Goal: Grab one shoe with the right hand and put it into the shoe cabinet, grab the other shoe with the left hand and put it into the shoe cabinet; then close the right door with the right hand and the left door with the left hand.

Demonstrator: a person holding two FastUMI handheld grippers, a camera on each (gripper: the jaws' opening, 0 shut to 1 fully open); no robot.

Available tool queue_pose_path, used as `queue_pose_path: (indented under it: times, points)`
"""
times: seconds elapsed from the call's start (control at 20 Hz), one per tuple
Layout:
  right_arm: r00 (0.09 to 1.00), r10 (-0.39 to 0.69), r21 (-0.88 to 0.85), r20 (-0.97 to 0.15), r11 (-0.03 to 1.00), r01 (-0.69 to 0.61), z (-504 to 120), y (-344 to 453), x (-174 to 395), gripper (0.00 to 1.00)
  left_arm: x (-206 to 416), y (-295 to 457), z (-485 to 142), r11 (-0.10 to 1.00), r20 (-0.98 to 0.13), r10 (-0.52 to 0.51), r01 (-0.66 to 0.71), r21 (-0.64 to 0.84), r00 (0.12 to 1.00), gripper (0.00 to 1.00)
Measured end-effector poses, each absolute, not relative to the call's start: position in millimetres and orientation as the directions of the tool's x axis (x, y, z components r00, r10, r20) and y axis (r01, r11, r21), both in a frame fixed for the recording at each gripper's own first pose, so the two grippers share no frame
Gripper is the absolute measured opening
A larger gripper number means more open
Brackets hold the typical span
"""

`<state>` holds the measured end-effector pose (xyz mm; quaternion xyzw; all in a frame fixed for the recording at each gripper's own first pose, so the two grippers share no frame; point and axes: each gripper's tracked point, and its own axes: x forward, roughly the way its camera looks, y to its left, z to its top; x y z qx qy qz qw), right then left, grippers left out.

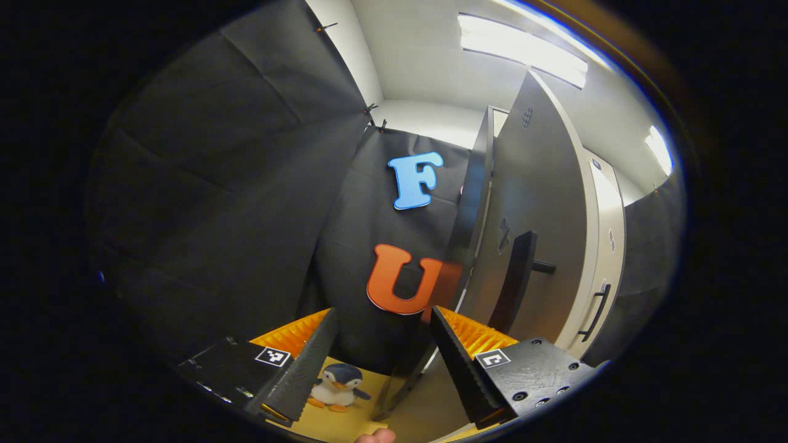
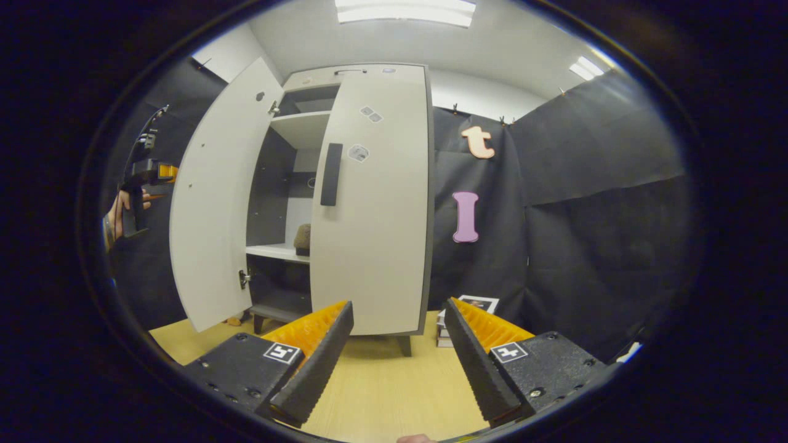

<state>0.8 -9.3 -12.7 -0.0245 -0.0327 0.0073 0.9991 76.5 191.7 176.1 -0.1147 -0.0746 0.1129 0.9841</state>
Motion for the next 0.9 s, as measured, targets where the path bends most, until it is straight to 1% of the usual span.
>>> queue_pose_path:
  times: [0.1, 0.25, 0.4, 0.55, 0.7, 0.8, 0.9]
  points:
    - [0.998, 0.02, -0.051, 0.067, 0.999, -0.017, -12.7, -9.9, 0.9, 0.98, 82.5, 170.4, 179.9, 0.958, 0.12, 0.206, -0.175, -0.229, 0.971, 0.93]
    - [0.998, 0.016, -0.058, 0.064, 0.998, -0.012, -14.4, -13.3, 0.8, 0.98, 88.1, 131.9, 179.1, 0.977, 0.115, 0.126, -0.102, -0.189, 0.985, 0.93]
    - [0.998, 0.005, -0.051, 0.06, 0.999, -0.002, -16.3, -17.7, -1.1, 0.98, 101.7, 95.8, 178.4, 0.984, 0.111, 0.066, -0.046, -0.174, 0.992, 0.93]
    - [0.998, -0.022, -0.054, 0.061, 0.998, 0.025, -15.0, -28.7, -2.5, 0.98, 123.0, 70.6, 176.2, 0.983, 0.121, 0.038, -0.015, -0.184, 0.992, 0.93]
    - [0.997, -0.042, -0.058, 0.064, 0.997, 0.046, -13.4, -34.7, 0.4, 0.97, 138.4, 39.2, 171.3, 0.981, 0.111, -0.025, 0.046, -0.191, 0.994, 0.94]
    - [0.997, -0.061, -0.063, 0.056, 0.996, 0.065, -14.0, -44.1, -0.5, 0.97, 151.9, 25.0, 167.8, 0.983, 0.11, -0.037, 0.056, -0.176, 0.993, 0.94]
    - [0.996, -0.071, -0.064, 0.052, 0.995, 0.074, -13.7, -50.1, -1.0, 0.98, 157.1, 21.3, 162.9, 0.985, 0.104, -0.028, 0.045, -0.168, 0.994, 0.94]
